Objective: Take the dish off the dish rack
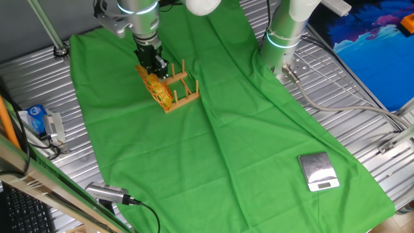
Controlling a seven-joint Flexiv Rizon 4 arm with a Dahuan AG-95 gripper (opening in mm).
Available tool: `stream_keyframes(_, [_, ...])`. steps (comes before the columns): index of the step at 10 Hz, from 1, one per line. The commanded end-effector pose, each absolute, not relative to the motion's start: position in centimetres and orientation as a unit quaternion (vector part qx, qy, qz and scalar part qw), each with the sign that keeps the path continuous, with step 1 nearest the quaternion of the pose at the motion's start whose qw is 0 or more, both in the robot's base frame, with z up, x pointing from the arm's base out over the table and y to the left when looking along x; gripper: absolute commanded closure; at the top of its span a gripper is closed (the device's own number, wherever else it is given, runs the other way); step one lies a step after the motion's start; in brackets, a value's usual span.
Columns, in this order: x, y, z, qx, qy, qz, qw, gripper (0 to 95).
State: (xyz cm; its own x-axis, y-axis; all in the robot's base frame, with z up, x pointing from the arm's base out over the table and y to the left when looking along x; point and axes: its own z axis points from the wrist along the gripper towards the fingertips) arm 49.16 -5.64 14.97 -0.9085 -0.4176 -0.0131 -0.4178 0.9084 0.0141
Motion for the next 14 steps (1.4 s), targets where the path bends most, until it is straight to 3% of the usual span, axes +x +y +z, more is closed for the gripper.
stream_keyframes(1, [49.26,-5.73,14.83,-0.217,0.976,0.008,0.005,19.0])
stream_keyframes(7, [49.01,-5.87,14.61,-0.227,0.974,0.003,0.003,19.0])
stream_keyframes(8, [48.94,-5.93,14.66,-0.236,0.972,0.004,0.003,38.0])
stream_keyframes(14, [48.39,-5.99,15.12,-0.307,0.951,0.009,-0.016,38.0])
